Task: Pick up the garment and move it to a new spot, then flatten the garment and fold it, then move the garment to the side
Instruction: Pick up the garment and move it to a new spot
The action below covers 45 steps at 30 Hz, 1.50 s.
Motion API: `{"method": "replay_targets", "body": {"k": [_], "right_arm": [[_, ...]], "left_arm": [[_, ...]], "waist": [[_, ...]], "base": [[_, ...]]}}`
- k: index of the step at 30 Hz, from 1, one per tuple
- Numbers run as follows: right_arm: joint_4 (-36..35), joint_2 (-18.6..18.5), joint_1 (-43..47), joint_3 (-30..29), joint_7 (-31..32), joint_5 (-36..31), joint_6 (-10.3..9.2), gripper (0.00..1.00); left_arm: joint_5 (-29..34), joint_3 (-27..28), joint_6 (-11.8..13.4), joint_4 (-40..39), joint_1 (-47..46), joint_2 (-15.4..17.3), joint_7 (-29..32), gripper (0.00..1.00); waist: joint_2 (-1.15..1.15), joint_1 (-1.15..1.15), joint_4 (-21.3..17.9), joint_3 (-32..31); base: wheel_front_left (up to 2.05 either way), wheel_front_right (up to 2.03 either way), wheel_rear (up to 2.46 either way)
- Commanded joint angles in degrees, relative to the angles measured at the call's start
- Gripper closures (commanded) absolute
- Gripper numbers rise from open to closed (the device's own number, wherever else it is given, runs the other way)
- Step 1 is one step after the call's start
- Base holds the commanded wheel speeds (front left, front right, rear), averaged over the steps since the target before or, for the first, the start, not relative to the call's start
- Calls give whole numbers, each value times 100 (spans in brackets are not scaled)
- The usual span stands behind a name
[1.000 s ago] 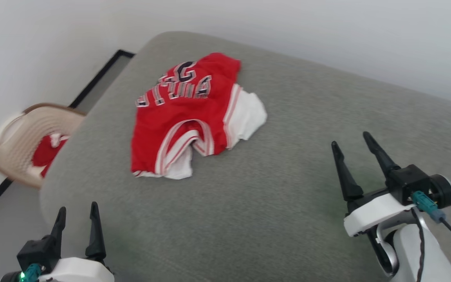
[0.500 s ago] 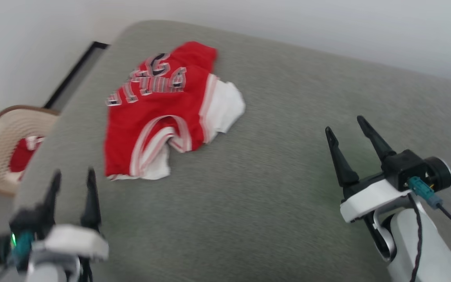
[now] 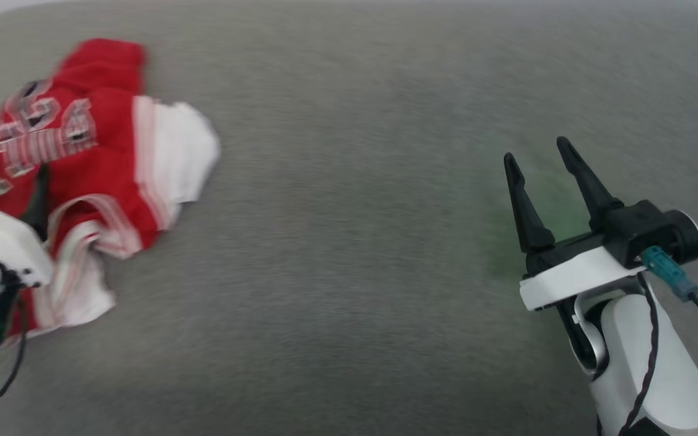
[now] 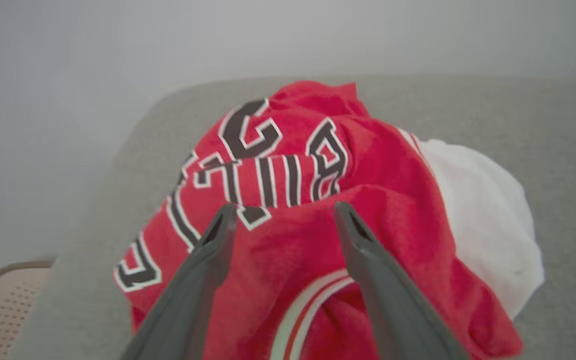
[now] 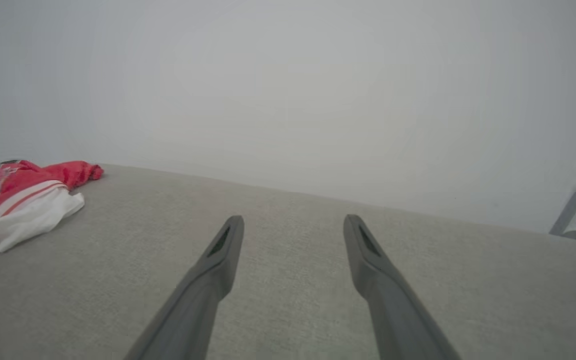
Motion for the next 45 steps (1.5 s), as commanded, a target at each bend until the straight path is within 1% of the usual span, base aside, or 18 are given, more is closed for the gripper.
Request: {"method": "replay_targets", "body": {"k": [1, 4, 7, 9, 13, 14, 15, 16, 21, 24, 27, 30, 34, 35, 36, 39, 42, 45], "right_arm": [[-61, 49, -84, -41, -25, 26, -2, 0], [-102, 116, -64, -84, -25, 32, -2, 0], [-152, 166, -81, -95, -25, 39, -2, 0], [-198, 182, -85, -97, -24, 35, -2, 0], [-274, 193, -56, -158, -23, 2, -2, 0], [-295, 199, -33, -174, -20, 0, -2, 0], [-312, 205, -9, -196, -20, 0, -2, 0], [-318, 214, 13, -208, -20, 4, -3, 0], [-294, 243, 189, -311, -20, 21, -2, 0], [-279, 263, 292, -342, -20, 62, -3, 0], [-278, 299, 386, -344, -20, 111, -2, 0], [-283, 321, 449, -324, -20, 179, -3, 0], [-291, 337, 550, -344, -20, 298, -3, 0], [-291, 337, 550, -344, -20, 298, -3, 0], [-312, 347, 581, -357, -20, 386, -2, 0], [-329, 350, 635, -312, -20, 626, -2, 0], [-375, 347, 640, -250, -20, 877, -2, 0], [-416, 350, 661, -190, -20, 1090, -2, 0]], "left_arm": [[-322, -170, 15, 167, -72, 107, 310, 0], [-906, -484, 15, 496, -297, 584, 1101, 0], [-1434, -701, 15, 821, -383, 797, 1797, 0], [-1672, -812, 15, 986, -438, 907, 2087, 0], [-2023, -1013, 13, 1349, -412, 873, 2462, 1], [-2058, -1097, 9, 1356, -408, 862, 2469, 50], [-2097, -1137, 9, 1346, -414, 865, 2356, 81], [-2090, -1179, 8, 1352, -430, 891, 2216, 100], [-1960, -1374, -23, 1164, -650, 1015, 1363, 100], [-1806, -1577, 1, 1036, -795, 1082, 1051, 100], [-1756, -1800, 12, 698, -899, 1044, 915, 100], [-1828, -2022, 12, 189, -1004, 1077, 821, 100], [-2029, -2319, 10, -728, -1232, 1000, 948, 100], [-2029, -2319, 10, -728, -1232, 1000, 948, 100], [-2179, -2440, 11, -1201, -1366, 935, 1078, 100], [-2268, -2574, 11, -1753, -1611, 757, 1295, 100], [-2434, -2651, 14, -2099, -1857, 451, 1507, 100], [-2539, -2782, 18, -2276, -2105, 95, 1679, 100]], "waist": [[0, 0, -637, 428], [0, 0, -915, 541], [0, 0, -1140, 629], [0, 0, -1274, 684], [0, 0, -1449, 739], [0, 0, -1476, 732], [0, 0, -1499, 723], [0, 0, -1515, 691], [0, 0, -1456, 391], [0, 0, -1420, 154], [0, 0, -1416, -35], [0, 0, -1473, -140], [0, 0, -1652, -229], [0, 0, -1652, -229], [0, 0, -1782, -244], [0, 0, -2040, -239], [0, 0, -2359, -192], [0, 0, -2683, -101]], "base": [[0, 0, 0], [0, 0, 0], [0, 0, 0], [0, 0, 0], [0, 0, 0], [0, 0, 0], [0, 0, 0], [0, 0, 0], [0, 0, 0], [0, 0, 0], [0, 0, 0], [0, 0, 0], [0, 0, 0], [0, 0, 0], [0, 0, 0], [0, 0, 0], [0, 0, 0], [0, 0, 0]]}}
